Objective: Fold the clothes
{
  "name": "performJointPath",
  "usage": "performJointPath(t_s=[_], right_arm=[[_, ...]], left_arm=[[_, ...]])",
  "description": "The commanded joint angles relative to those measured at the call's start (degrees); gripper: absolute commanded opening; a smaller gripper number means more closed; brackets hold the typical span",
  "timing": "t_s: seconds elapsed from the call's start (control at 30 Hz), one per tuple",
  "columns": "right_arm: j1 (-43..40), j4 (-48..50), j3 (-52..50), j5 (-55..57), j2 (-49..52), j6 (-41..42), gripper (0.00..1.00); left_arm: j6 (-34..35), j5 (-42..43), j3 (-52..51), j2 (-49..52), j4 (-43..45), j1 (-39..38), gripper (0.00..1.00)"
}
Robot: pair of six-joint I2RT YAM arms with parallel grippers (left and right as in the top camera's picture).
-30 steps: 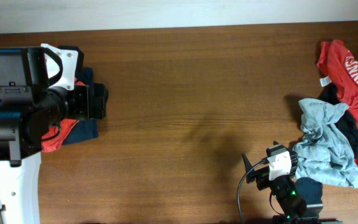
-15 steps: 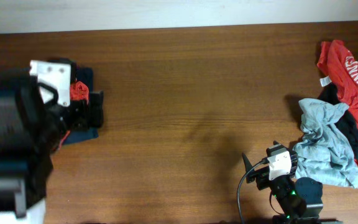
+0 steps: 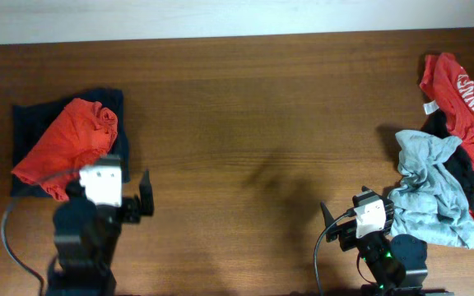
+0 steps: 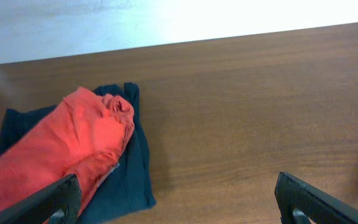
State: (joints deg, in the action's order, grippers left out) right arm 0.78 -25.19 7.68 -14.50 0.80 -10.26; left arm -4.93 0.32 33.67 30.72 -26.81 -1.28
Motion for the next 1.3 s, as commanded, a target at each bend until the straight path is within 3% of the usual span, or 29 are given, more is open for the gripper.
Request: performJointPath(t_s=[0.0,0.23,0.37,0.57,1.27], right_arm=[[-0.5,-0.1,-0.4,-0.5,-0.6,0.7,0.99],[-0.5,-0.1,-0.4,-0.5,-0.6,0.7,0.99],[-0.5,-0.1,-0.4,-0.5,-0.6,0.7,0.99],[-0.5,-0.1,-0.4,-0.5,-0.6,0.7,0.98],[-0.5,-0.1,-0.4,-0.5,-0.6,0.7,0.99]], left_arm=[[-0.3,2.0,-7.0,-8.0,2.2,-0.2,0.99],[0.3,3.3,-18.3,-25.9,3.1,-0.2,0.99],[0.3,3.3,-22.3,-29.6,5.0,-0.2,0.99],[0.0,2.6,-29.2,-30.4,12.8,-0.2,0.99],[0.1,1.6,-29.4,-30.4,13.0,-0.2,0.99]])
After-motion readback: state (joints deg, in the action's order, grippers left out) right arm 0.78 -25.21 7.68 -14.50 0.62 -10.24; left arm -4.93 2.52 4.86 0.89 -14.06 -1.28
